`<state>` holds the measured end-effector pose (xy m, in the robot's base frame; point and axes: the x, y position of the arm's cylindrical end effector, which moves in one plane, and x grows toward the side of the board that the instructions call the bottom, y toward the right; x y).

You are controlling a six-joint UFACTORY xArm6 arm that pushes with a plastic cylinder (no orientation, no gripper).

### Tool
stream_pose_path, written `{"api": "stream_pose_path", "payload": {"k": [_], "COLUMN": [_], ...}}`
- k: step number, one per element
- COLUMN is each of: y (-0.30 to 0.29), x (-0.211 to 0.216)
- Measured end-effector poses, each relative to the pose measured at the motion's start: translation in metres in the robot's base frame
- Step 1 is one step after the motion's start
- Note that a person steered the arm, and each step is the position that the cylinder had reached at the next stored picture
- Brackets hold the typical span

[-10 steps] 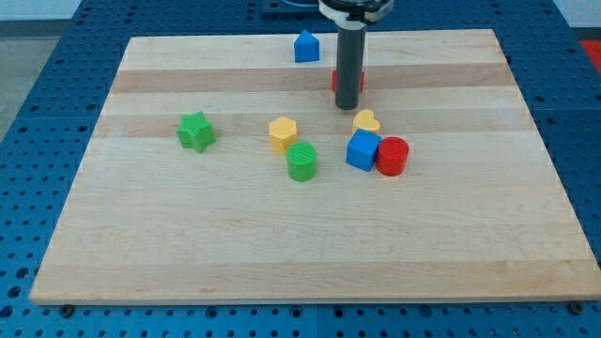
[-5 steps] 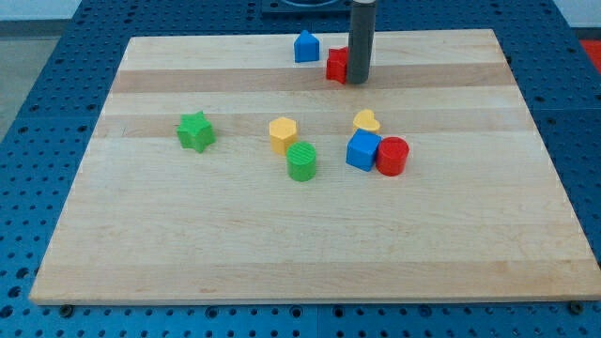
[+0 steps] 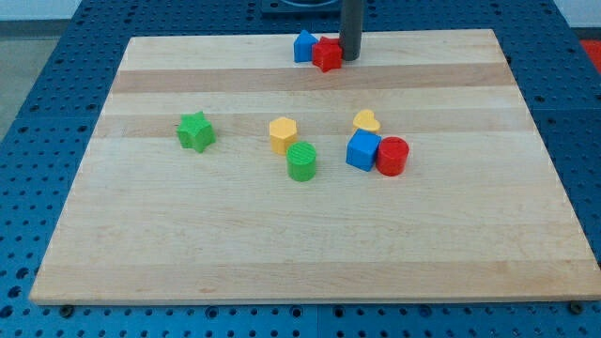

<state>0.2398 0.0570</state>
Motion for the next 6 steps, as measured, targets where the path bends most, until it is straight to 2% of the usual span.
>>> {"api": "stream_pose_path", "payload": {"k": [1, 2, 3, 4, 6], "y": [0.001, 0.043, 0.088, 0.105, 0.105], "x": [-0.008, 0.003, 0.052, 0.103, 0.194]}}
